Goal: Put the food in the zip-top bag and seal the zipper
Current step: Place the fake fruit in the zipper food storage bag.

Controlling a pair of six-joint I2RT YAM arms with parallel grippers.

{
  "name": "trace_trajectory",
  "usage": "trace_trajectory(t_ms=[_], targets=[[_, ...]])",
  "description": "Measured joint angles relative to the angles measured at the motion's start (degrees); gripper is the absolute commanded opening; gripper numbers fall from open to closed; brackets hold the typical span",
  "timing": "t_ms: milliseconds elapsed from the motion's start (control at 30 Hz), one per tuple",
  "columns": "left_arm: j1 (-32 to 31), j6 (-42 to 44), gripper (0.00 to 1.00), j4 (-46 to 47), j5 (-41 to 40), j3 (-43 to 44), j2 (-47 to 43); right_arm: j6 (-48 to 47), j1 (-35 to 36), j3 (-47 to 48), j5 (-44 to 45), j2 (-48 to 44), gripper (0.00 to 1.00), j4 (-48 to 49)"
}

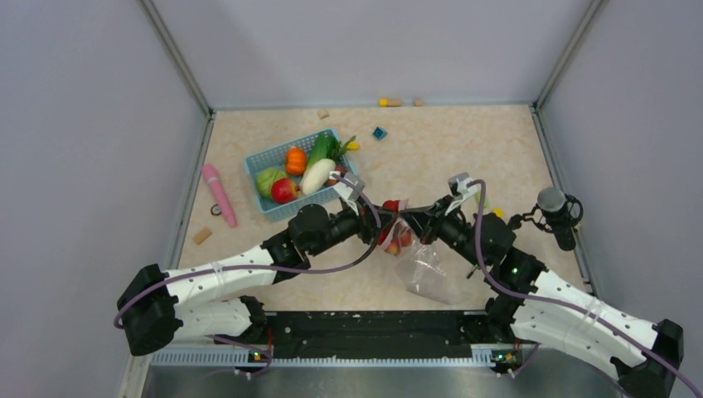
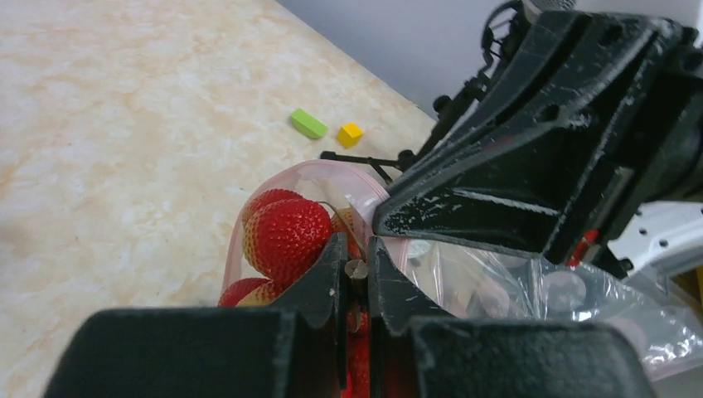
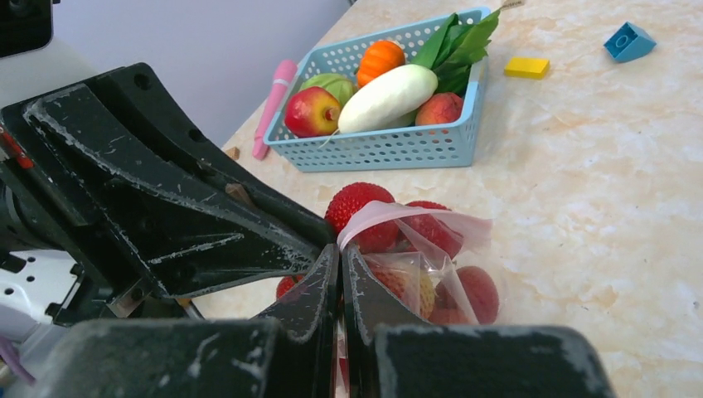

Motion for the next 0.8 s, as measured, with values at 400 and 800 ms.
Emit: trace_trajectory(t_ms=[400,800], targets=[[-0.11,2.64,0.00,-7.74,-1.11,5.07,2.47,-2.97,-0.04,-7.78,-2.75,-10.32,0.00,2.14],[-0.09,14.97,0.08,-18.38,16.55,9.68,3.28,-9.33,-0.04,-11.85,-4.44,-13.66,0.00,7.21]])
